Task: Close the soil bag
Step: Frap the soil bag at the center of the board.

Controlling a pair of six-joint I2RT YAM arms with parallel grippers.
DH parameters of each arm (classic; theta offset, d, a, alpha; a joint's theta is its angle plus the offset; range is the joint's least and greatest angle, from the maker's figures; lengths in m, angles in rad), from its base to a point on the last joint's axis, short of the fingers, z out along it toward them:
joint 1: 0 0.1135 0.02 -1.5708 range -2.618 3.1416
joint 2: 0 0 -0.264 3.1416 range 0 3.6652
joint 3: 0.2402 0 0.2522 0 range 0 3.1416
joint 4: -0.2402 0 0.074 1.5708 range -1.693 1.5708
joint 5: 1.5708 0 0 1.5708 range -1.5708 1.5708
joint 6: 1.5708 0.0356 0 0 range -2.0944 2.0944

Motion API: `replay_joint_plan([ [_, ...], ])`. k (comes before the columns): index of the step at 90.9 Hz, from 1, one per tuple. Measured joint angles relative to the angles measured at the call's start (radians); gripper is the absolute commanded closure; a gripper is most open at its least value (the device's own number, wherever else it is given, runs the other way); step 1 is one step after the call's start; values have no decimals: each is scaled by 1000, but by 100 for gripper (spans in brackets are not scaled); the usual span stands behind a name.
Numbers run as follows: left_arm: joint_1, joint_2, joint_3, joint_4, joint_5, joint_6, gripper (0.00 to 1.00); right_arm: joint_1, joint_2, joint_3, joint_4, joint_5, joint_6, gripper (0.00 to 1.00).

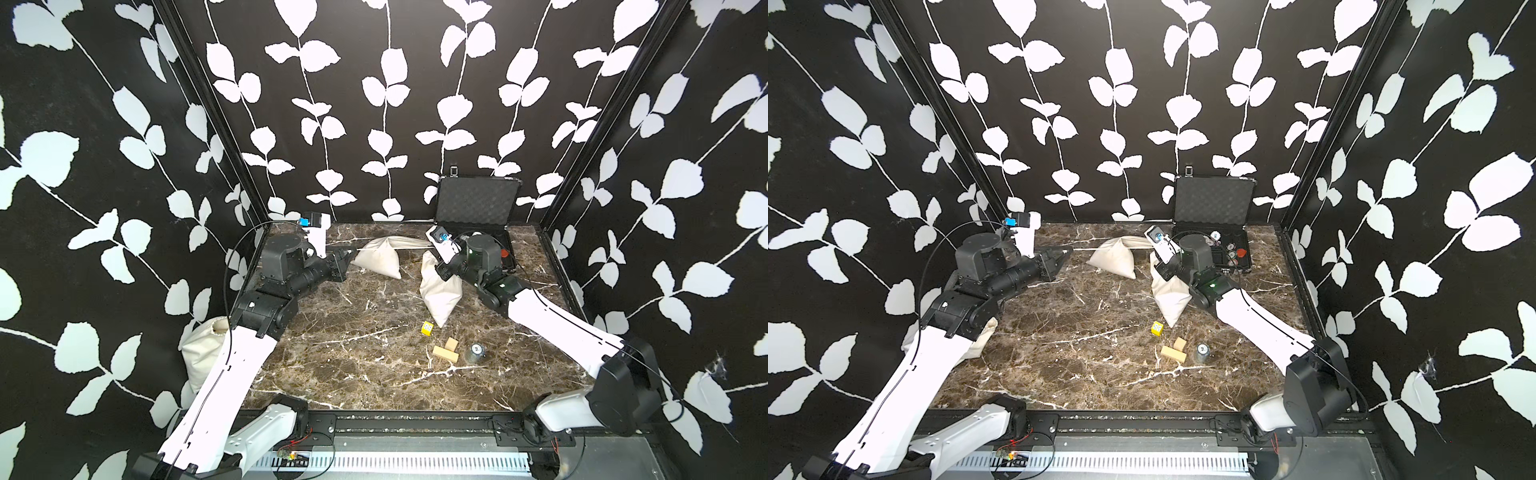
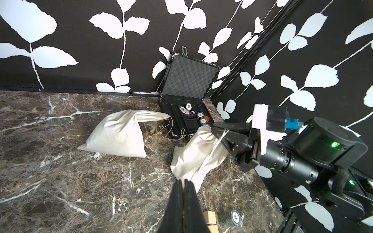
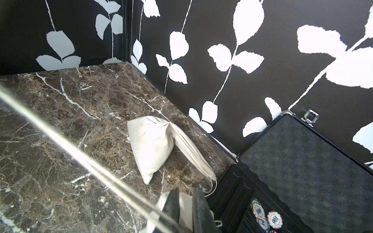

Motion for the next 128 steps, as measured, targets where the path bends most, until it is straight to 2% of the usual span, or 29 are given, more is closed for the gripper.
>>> replay_joint_plan([
  [33,10,9,60,53,103,-6,100,-8,-208,61,-134,42,-97,85],
  [45,39,10,34,68,141,-29,100,-13,-162,9,-92,50,-103,86],
  [58,73,40,-25,43,143,-36,100,-23,-43,-46,-11,30,-82,89],
  [68,83,52,-55,34,141,-37,100,-32,-15,-63,16,6,-63,89],
  [82,104,51,-55,43,165,-39,100,-35,-76,-23,-52,-16,-58,89],
  [106,111,48,-10,125,277,-64,100,-48,-220,48,-173,-6,-96,88],
  [128,111,64,-124,171,319,-82,100,-48,-222,-70,-156,35,-59,89],
])
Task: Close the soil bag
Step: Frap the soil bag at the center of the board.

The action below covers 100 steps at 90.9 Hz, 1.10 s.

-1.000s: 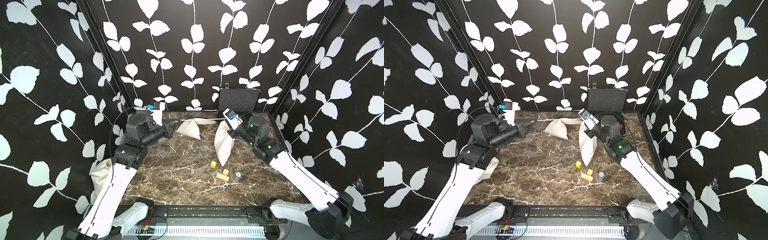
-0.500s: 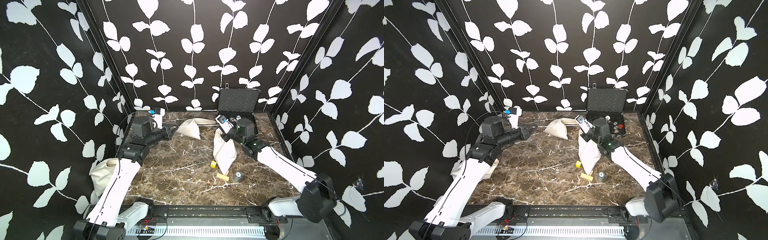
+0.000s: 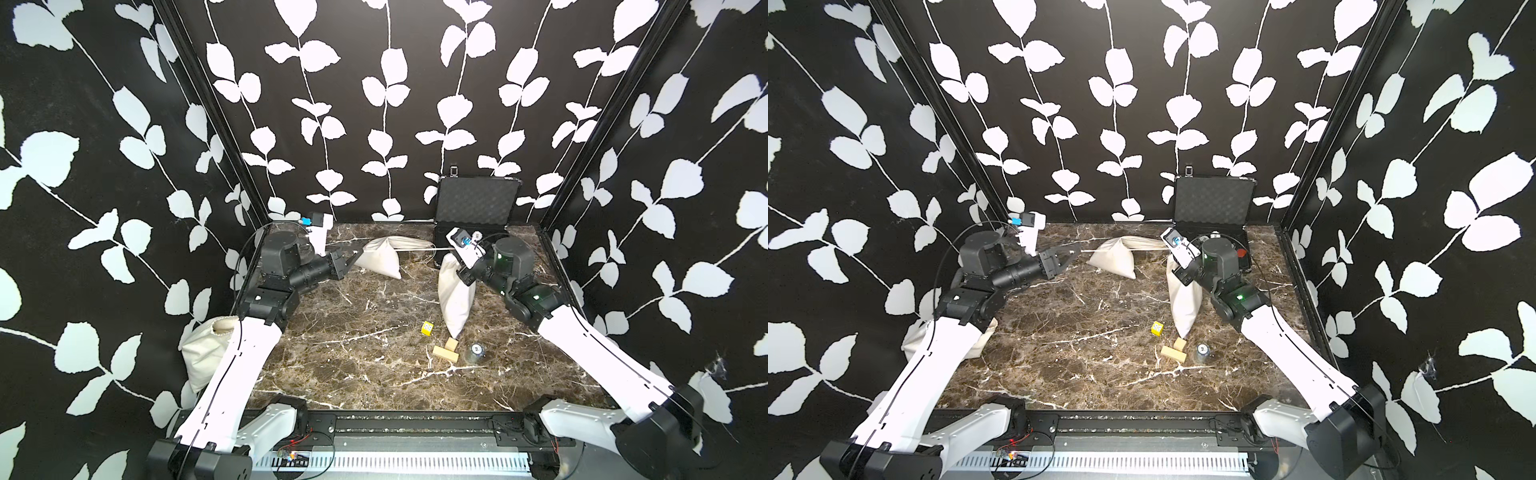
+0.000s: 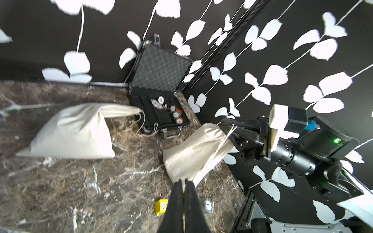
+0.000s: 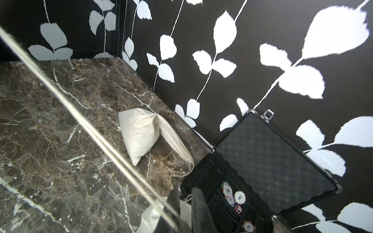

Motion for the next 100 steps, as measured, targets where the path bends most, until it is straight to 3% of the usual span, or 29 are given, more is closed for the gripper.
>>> replay_joint_plan([
  [29,-1,177,-236,230,84,-87,100,-61,94,-161,69,-28,121,90],
  [51,-13,178,-180,264,90,-89,100,-79,45,-106,41,-34,128,90],
  [66,-68,166,-154,289,58,-64,100,-102,-26,-95,17,-26,131,89],
  [91,-198,378,-164,336,-97,-33,100,-174,81,-210,16,19,230,90],
  [100,-208,391,-158,306,-133,-12,78,-177,96,-227,8,18,254,84],
])
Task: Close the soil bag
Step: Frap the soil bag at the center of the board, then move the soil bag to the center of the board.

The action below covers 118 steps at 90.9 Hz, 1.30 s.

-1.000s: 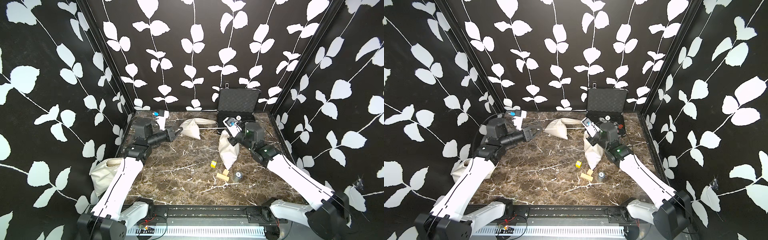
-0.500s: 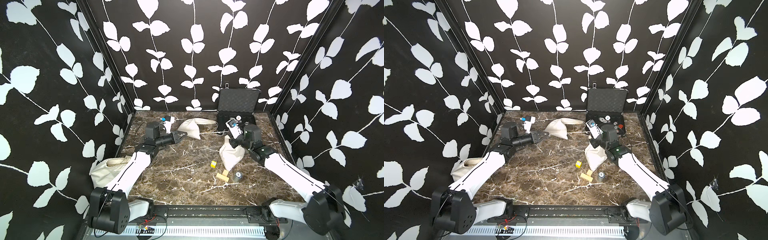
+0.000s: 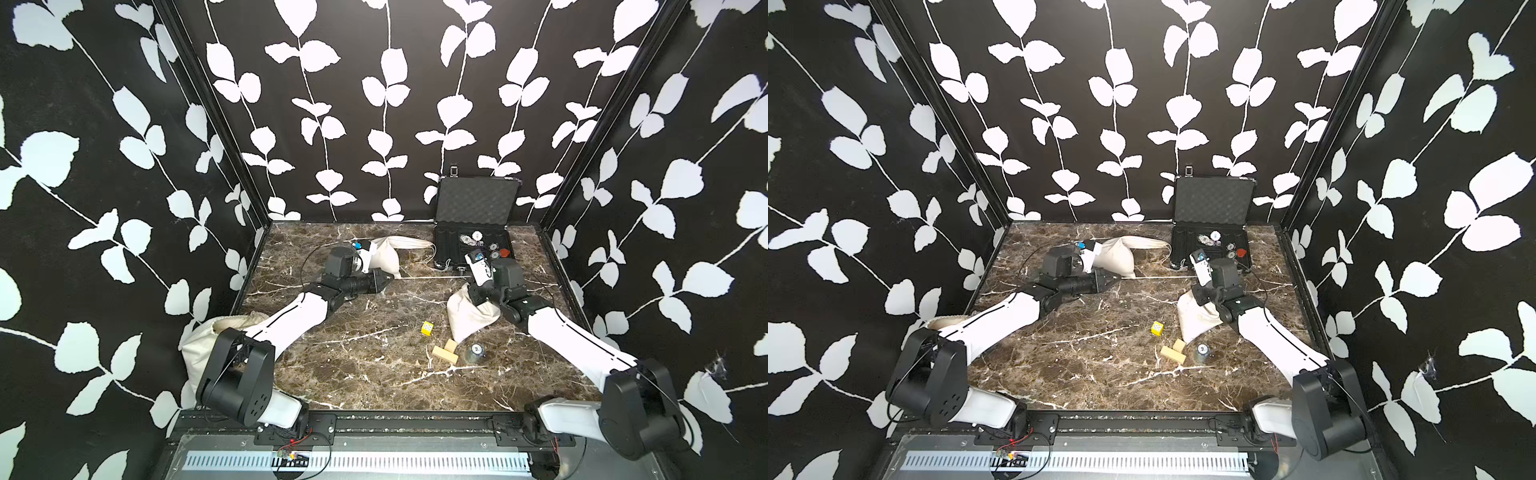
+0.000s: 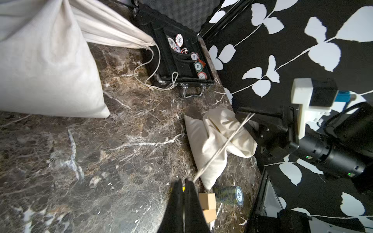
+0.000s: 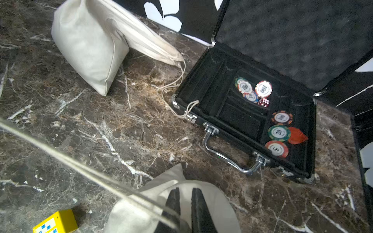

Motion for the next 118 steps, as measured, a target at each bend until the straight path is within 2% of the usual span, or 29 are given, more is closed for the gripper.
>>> replay_joint_plan([
  [3,10,-17,6,-39,-88,17,72,-13,-11,-1,-10,74,10,81],
  [11,105,-74,24,-140,-275,54,56,-147,-72,-6,-49,228,38,73],
  [18,152,-124,64,-223,-409,92,43,-196,-147,-6,-79,293,56,61],
  [33,137,-225,188,-464,-609,186,21,-183,-312,-6,-108,269,83,30],
  [46,133,-286,276,-718,-806,249,2,-182,-366,-6,-114,179,115,12],
  [59,138,-340,352,-966,-1036,298,1,-182,-365,-40,-73,84,156,4],
  [67,176,-378,383,-1061,-1144,325,1,-182,-349,-72,-34,27,186,1],
  [77,293,-421,359,-1112,-1194,328,1,-177,-313,-92,8,-24,212,0],
  [86,372,-458,271,-1119,-1234,327,1,-174,-291,-101,40,-54,222,0],
  [98,466,-459,152,-1089,-1227,325,1,-173,-284,-120,71,-84,225,0],
  [112,570,-397,45,-1012,-1099,295,2,-172,-284,-137,91,-98,225,0],
  [118,581,-345,21,-984,-1024,281,10,-172,-284,-140,96,-102,225,0],
])
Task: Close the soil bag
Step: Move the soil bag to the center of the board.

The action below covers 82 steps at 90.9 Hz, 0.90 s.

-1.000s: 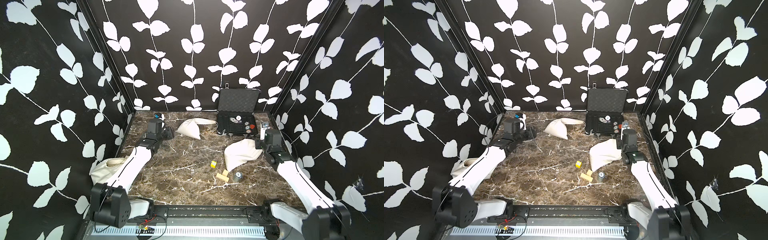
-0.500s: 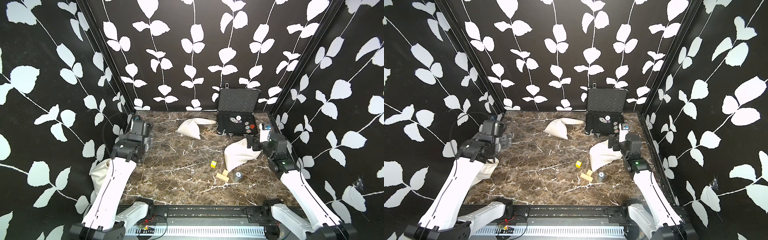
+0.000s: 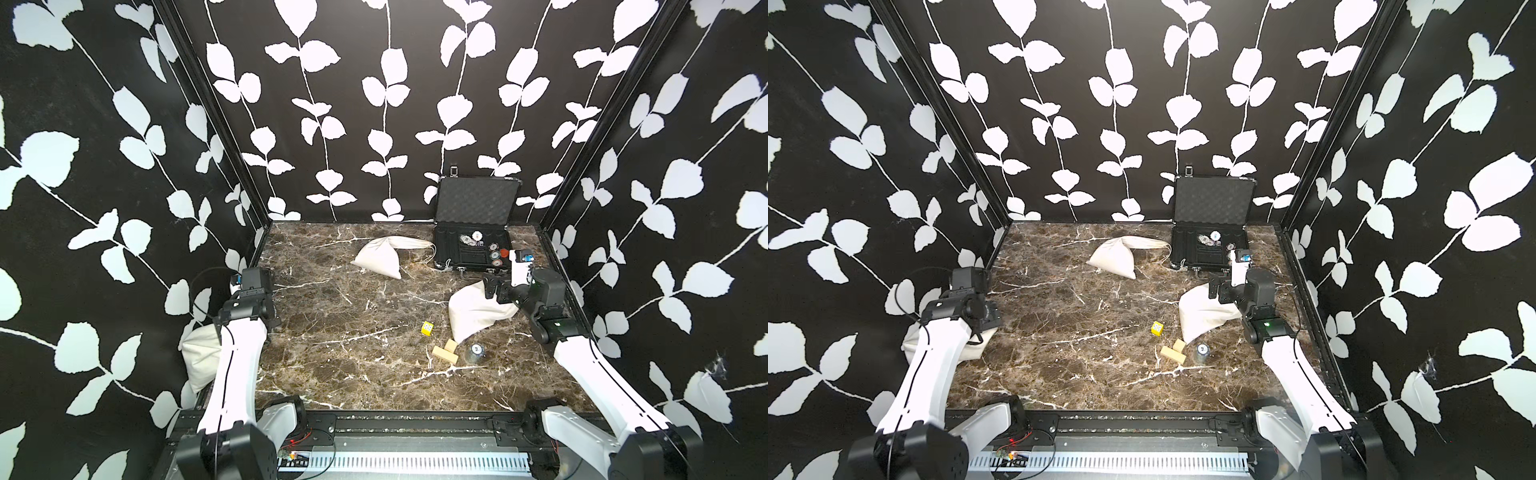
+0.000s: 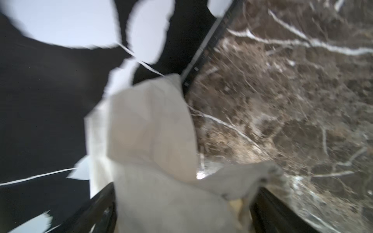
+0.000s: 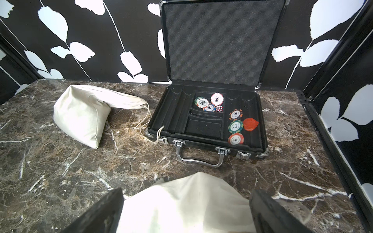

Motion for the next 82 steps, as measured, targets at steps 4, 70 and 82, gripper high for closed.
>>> replay_joint_plan([
  [4,6,36,-6,18,50,-5,23,0,-1,-2,4,-2,0,0],
  [70,-363,213,202,216,602,35,100,75,-35,-13,11,-27,-17,0],
  [82,-532,293,299,272,634,42,100,148,-32,3,-3,-48,-35,2],
])
